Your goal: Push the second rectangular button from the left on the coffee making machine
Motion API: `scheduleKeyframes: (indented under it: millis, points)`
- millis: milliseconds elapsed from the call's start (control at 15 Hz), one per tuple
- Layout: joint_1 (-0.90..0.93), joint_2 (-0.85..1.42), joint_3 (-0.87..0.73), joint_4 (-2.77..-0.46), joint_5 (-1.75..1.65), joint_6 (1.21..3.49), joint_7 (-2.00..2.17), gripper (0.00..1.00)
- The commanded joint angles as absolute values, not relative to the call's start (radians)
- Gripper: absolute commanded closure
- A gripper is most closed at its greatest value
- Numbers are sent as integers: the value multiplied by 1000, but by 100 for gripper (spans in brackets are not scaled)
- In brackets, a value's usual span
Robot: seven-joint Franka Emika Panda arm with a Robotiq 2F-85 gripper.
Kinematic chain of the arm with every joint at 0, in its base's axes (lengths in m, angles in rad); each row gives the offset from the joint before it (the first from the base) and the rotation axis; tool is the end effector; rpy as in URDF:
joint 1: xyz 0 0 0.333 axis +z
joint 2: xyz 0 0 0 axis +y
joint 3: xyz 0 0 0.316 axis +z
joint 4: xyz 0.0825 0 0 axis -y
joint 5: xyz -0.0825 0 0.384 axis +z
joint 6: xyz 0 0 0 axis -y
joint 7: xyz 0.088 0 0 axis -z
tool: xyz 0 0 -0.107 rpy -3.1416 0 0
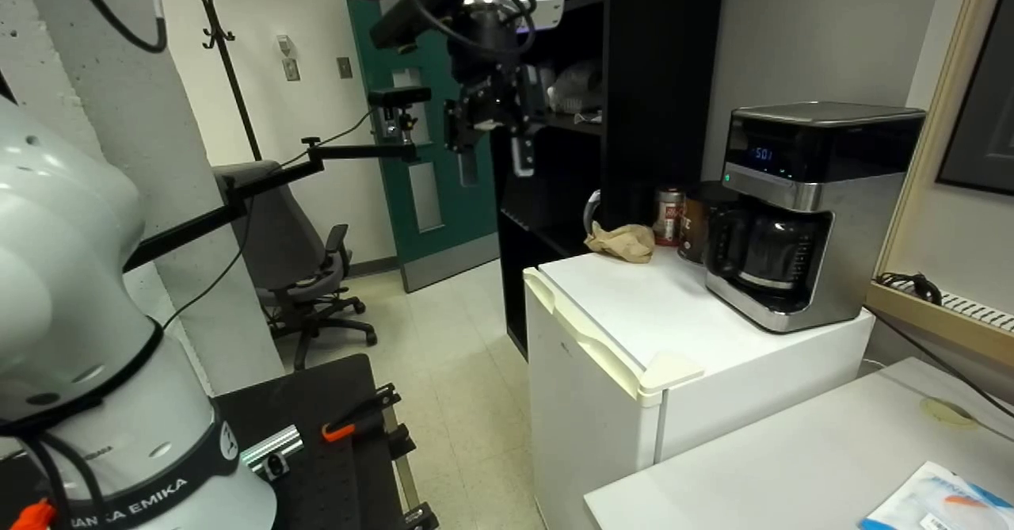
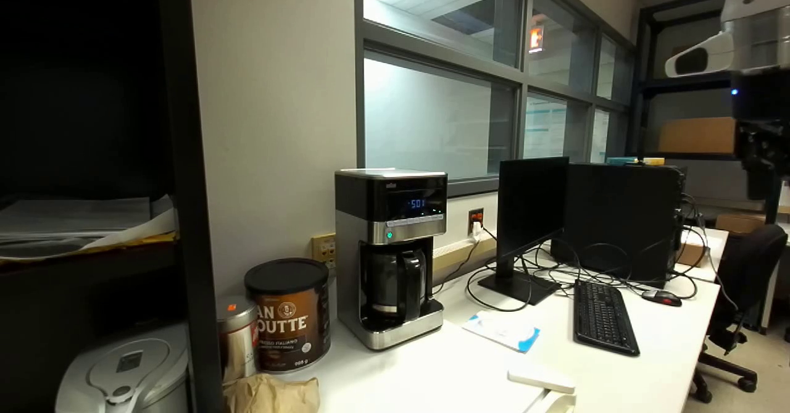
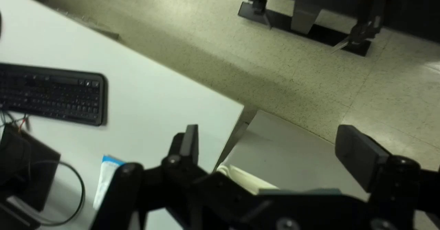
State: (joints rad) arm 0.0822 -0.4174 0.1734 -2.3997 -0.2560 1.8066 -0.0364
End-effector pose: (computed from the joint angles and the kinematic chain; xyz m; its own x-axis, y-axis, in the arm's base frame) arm 0.3933 0.0839 0.4580 0.9288 0.3110 -0.2017 0.3601 -0.8862 0.2915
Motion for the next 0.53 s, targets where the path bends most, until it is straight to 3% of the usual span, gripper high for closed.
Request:
scheduleKeyframes:
  millis: [0, 467]
  points:
    - [87, -326, 147, -2375, -390, 2002, -114, 0]
    - [51, -149, 63, -2318, -554, 2455, -320, 0]
